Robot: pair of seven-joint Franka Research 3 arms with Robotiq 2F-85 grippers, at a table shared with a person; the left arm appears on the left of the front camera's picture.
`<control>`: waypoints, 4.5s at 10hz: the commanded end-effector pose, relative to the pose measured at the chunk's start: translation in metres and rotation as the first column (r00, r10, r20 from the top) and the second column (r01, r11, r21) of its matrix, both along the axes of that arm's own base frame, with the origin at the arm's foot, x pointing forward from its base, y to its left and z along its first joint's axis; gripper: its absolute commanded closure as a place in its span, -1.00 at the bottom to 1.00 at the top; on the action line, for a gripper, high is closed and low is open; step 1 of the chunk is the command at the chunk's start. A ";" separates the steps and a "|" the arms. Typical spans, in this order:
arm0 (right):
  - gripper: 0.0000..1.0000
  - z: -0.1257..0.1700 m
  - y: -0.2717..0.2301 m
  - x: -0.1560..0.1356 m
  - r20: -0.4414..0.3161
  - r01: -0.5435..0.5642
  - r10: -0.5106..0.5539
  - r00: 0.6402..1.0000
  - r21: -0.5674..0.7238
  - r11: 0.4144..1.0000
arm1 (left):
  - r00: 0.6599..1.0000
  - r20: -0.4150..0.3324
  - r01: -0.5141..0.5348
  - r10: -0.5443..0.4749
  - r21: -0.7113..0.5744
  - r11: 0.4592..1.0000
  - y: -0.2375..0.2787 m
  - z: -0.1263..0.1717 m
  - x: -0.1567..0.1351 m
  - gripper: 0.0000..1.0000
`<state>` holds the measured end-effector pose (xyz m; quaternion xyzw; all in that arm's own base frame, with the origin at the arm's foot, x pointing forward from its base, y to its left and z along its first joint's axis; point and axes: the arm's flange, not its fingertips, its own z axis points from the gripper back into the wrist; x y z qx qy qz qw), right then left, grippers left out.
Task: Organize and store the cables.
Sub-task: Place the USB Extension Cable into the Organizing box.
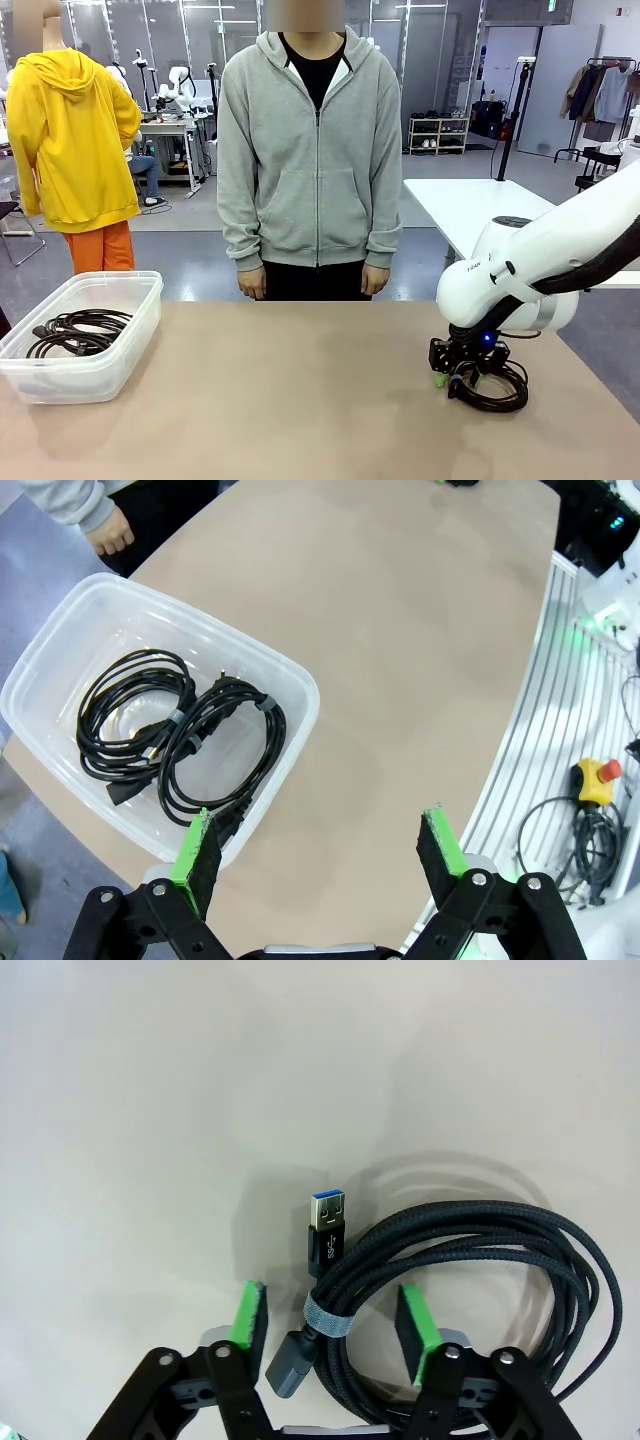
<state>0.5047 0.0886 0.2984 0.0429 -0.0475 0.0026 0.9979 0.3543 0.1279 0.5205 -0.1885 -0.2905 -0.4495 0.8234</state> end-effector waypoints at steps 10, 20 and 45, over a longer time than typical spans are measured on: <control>1.00 0.044 0.022 -0.015 0.063 0.034 -0.027 0.998 -0.121 0.992 | 1.000 0.000 -0.002 0.002 0.003 1.000 0.000 0.001 -0.002 -1.00; 0.90 0.098 0.014 -0.021 0.101 -0.003 0.014 0.995 -0.108 0.994 | 1.000 0.000 -0.002 0.002 0.003 1.000 0.000 0.001 -0.002 -1.00; -1.00 0.049 0.374 0.009 -0.024 -0.362 0.361 0.932 -0.043 0.931 | 1.000 0.000 -0.002 0.002 0.003 1.000 0.000 0.001 -0.002 -1.00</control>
